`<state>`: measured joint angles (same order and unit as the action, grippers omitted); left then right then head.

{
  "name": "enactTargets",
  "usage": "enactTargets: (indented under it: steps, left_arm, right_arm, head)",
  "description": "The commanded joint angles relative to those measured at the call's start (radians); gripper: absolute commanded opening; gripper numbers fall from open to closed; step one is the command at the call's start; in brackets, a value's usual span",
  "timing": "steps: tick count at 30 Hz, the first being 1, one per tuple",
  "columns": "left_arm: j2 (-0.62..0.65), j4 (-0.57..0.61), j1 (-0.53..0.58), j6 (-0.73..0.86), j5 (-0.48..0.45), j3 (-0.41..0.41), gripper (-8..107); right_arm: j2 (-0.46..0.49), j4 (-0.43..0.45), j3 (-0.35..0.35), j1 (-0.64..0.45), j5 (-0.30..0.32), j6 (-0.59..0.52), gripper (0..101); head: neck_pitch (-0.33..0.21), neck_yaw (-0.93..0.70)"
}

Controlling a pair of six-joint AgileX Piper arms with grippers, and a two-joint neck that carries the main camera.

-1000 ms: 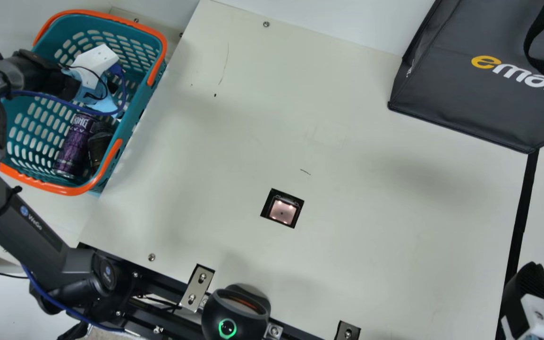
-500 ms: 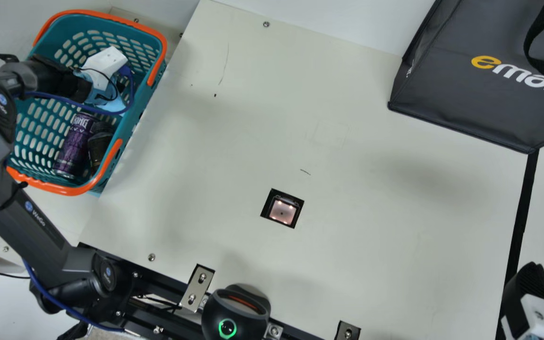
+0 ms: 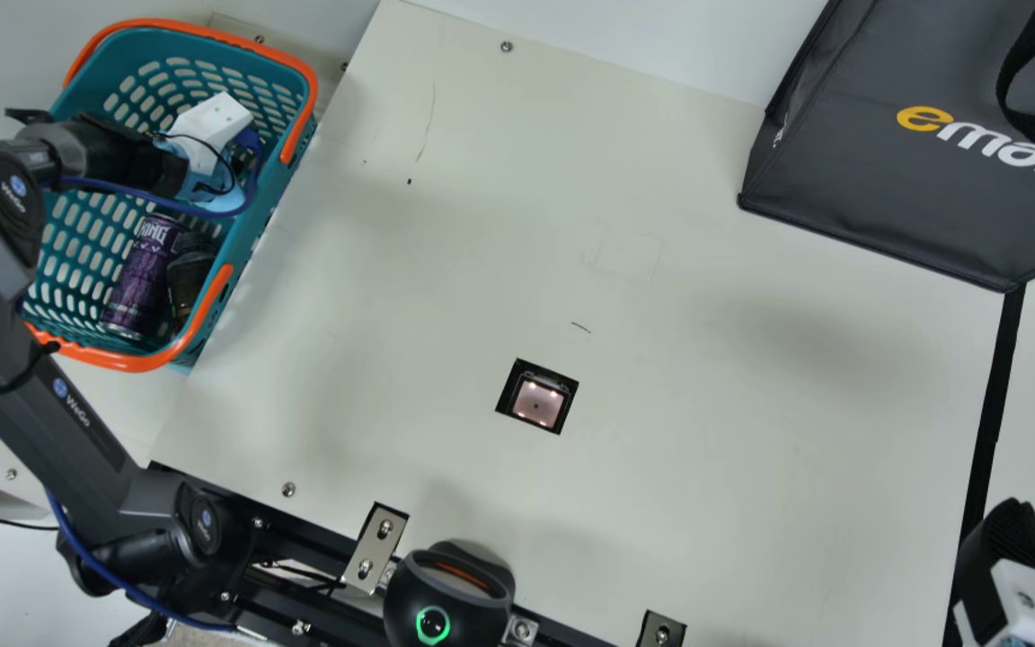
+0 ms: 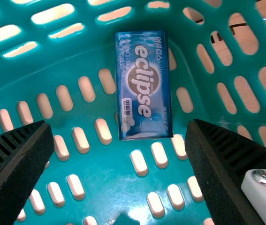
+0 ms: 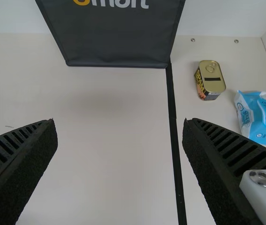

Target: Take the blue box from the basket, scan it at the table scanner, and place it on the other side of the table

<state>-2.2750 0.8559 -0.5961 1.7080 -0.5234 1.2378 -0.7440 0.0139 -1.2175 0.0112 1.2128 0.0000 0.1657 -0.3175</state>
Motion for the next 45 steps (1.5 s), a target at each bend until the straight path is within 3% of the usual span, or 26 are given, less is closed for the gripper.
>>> enactTargets:
  steps: [1,22,37,45]
  left_arm:
    - [-0.003,0.002,0.003,0.001,0.004,0.002,90]
    - [-0.044,0.007,0.024,-0.041,0.047,0.041,90]
    - [-0.055,-0.005,0.024,-0.054,0.026,0.056,-8]
    - [-0.05,-0.011,0.024,-0.052,0.021,0.05,-8]
  right_arm:
    - [0.0,0.0,0.0,0.0,0.0,0.0,95]
    - [0.0,0.0,0.0,0.0,0.0,0.0,95]
    - [0.0,0.0,0.0,0.0,0.0,0.0,95]
    - [0.0,0.0,0.0,0.0,0.0,0.0,95]
  head:
    - [-0.027,-0.004]
    - [-0.027,-0.004]
    - [-0.027,-0.004]
    - [-0.027,-0.004]
